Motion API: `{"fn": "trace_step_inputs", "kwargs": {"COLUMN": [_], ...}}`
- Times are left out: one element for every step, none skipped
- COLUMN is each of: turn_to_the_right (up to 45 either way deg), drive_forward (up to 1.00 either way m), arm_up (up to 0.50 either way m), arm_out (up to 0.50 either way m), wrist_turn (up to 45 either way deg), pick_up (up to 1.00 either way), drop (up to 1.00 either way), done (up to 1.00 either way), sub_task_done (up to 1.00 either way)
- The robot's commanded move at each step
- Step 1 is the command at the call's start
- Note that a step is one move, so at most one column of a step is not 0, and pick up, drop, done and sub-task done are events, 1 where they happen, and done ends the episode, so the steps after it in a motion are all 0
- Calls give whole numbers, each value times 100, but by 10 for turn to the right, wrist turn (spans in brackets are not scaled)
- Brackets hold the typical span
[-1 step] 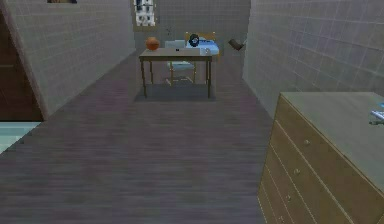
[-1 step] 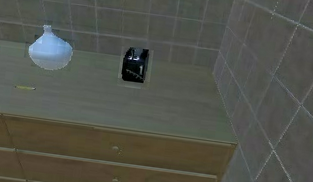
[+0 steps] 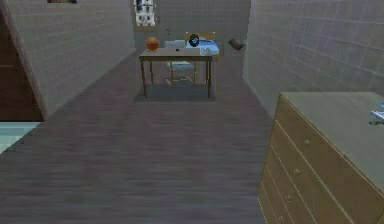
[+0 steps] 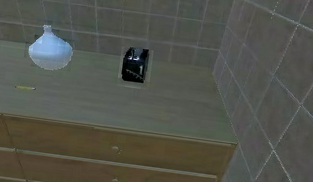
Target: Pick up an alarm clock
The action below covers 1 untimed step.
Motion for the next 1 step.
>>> {"fn": "trace_step_inputs", "kwargs": {"turn_to_the_right": [0], "drive_forward": [0], "arm_up": [38], "arm_out": [0], "wrist_turn": [0], "pick_up": [0], "drop": [0], "done": [0], "sub_task_done": [0]}}
